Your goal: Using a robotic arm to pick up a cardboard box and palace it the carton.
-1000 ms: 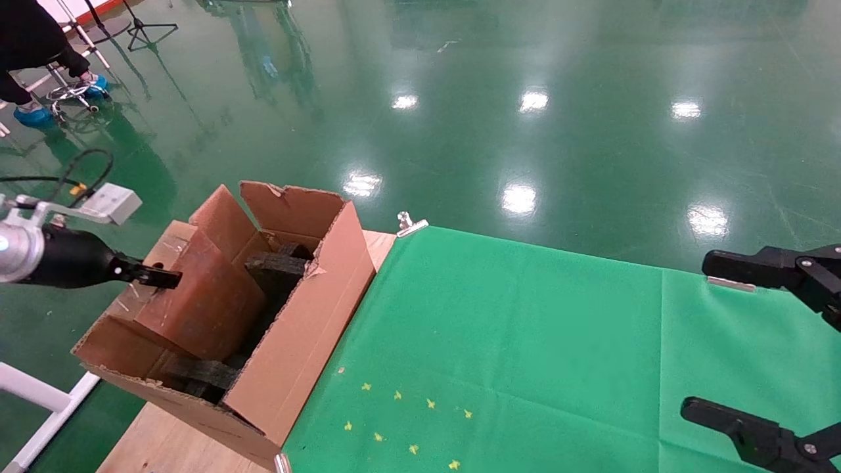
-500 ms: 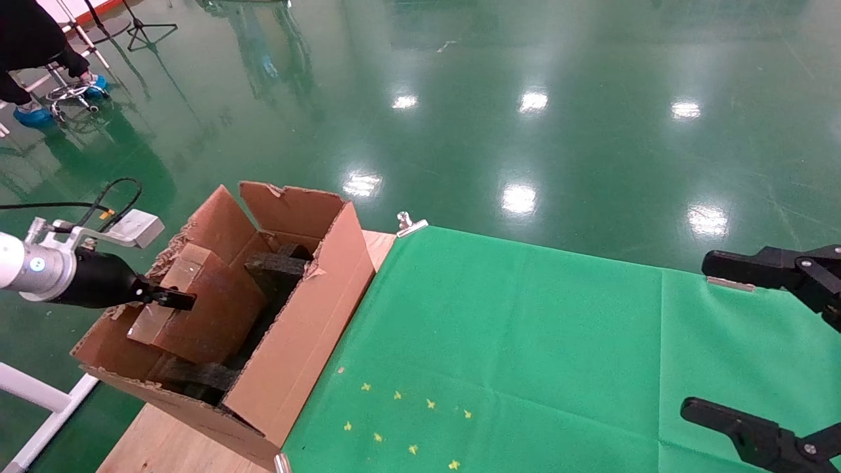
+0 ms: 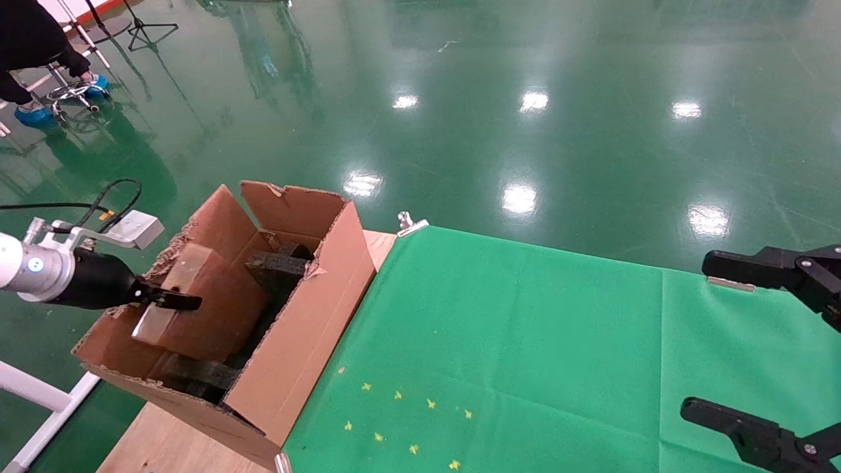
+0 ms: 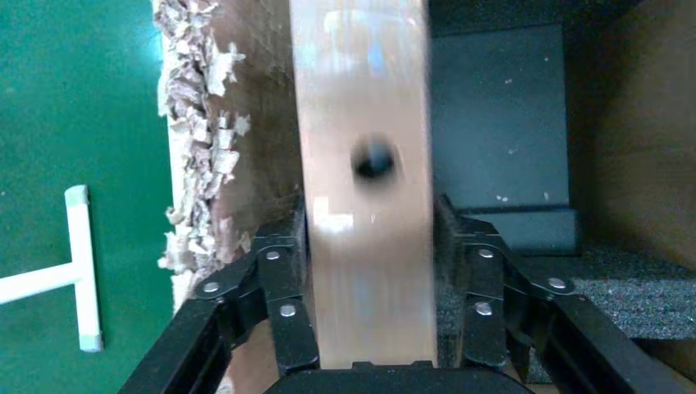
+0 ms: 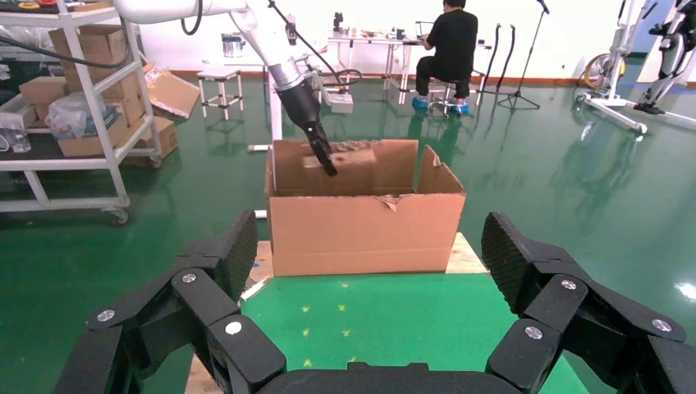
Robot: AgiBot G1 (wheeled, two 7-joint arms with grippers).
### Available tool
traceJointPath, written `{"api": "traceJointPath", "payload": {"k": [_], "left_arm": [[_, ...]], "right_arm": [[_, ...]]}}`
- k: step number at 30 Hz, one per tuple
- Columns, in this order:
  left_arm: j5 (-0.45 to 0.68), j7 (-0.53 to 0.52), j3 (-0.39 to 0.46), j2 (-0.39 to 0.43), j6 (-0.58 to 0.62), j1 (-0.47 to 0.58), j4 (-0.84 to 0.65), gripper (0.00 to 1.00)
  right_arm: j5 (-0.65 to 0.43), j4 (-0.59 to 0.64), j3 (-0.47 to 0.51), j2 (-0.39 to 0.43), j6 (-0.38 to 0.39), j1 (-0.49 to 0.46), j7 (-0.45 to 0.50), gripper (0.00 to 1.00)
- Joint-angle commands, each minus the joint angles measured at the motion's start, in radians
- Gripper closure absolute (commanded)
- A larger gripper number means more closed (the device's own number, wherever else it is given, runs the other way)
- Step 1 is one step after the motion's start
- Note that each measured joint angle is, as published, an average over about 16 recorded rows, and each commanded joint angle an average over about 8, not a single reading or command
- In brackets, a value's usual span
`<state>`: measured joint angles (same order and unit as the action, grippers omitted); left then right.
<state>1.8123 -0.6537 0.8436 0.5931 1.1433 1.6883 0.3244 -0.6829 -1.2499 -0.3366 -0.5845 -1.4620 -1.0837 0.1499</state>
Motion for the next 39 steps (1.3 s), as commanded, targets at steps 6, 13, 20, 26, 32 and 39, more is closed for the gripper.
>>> {"api": "traceJointPath", "payload": {"k": [6, 13, 20, 26, 32, 39], "left_arm": [[-0.005, 0.004, -0.004, -0.005, 0.006, 0.006, 0.014, 0.0], [-0.106, 0.042, -0.058, -0.04, 0.078, 0.032, 0.078, 0.0], [-0.276, 0.093, -0.142, -0.082, 0.174, 0.023, 0.155, 0.0], [-0.317, 0.102, -0.156, -0.092, 0.222, 0.019, 0.216, 0.0], [-0.318, 0.104, -0.156, -0.093, 0.225, 0.016, 0.222, 0.0], [-0.363, 0.125, -0.18, -0.086, 0.231, -0.021, 0.263, 0.0]], "right_arm": [[0.0, 0.0, 0.0, 0.0, 0.0, 0.0, 0.0, 0.0], [0.0, 0.0, 0.0, 0.0, 0.0, 0.0, 0.0, 0.0], [0.0, 0.0, 0.0, 0.0, 0.0, 0.0, 0.0, 0.0], [0.0, 0.0, 0.0, 0.0, 0.0, 0.0, 0.0, 0.0], [0.0, 0.0, 0.0, 0.0, 0.0, 0.0, 0.0, 0.0], [0.0, 0.0, 0.0, 0.0, 0.0, 0.0, 0.0, 0.0]]}}
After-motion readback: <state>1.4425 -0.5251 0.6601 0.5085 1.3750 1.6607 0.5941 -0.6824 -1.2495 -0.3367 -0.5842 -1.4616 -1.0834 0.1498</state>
